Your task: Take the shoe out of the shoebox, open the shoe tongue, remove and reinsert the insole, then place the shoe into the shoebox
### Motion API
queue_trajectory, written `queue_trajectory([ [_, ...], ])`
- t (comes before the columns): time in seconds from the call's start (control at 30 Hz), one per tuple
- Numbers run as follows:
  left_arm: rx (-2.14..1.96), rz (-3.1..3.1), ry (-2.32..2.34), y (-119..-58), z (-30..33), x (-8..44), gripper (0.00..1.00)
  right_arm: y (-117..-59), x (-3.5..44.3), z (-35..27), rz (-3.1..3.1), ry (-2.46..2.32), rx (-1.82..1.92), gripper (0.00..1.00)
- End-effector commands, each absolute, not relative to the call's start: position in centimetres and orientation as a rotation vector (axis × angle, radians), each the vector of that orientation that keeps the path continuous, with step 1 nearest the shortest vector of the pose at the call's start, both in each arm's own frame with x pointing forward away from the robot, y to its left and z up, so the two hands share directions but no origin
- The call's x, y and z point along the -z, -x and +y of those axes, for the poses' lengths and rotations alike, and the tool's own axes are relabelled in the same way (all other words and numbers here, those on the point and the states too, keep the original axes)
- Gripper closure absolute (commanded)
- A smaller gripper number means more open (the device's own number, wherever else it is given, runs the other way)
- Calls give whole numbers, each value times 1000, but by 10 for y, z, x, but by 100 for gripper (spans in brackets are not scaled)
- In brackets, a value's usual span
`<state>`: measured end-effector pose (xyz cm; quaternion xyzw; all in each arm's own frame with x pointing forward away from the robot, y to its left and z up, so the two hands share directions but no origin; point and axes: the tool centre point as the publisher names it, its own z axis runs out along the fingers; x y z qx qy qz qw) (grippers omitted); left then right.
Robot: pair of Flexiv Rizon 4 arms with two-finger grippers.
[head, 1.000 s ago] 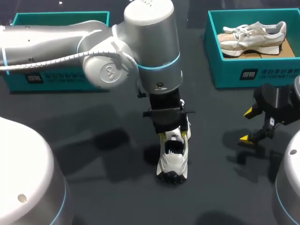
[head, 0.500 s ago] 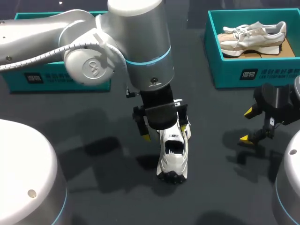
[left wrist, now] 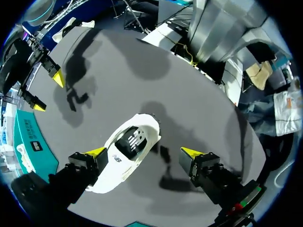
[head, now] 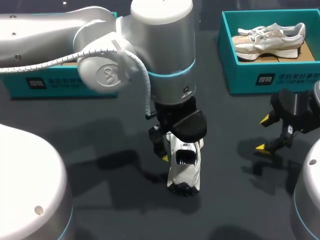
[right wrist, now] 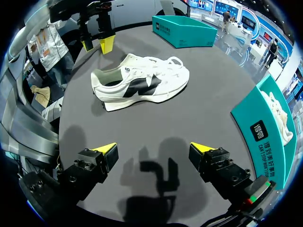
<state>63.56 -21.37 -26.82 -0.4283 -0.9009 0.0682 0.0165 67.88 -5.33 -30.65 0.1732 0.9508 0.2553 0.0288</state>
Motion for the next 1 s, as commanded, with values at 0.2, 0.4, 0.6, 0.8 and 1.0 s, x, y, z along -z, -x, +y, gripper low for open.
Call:
queue_trajectory([
  [0.2, -195, -2911, 822, -626, -220, 268, 0, -677, 306, -53, 2932, -537, -783, 0],
  [0.4, -135, -3008, 593, -607, -224, 274, 0, -677, 306, -53, 2932, -537, -783, 0],
  [0.6, -119, -3060, 447, -604, -230, 288, 0, -677, 306, -53, 2932, -537, -783, 0],
  [0.8, -153, -3082, 287, -602, -235, 309, 0, -677, 306, -53, 2932, -537, -783, 0],
  [1.0, -149, -3084, 205, -603, -237, 325, 0, -677, 306, -53, 2932, -537, -783, 0],
])
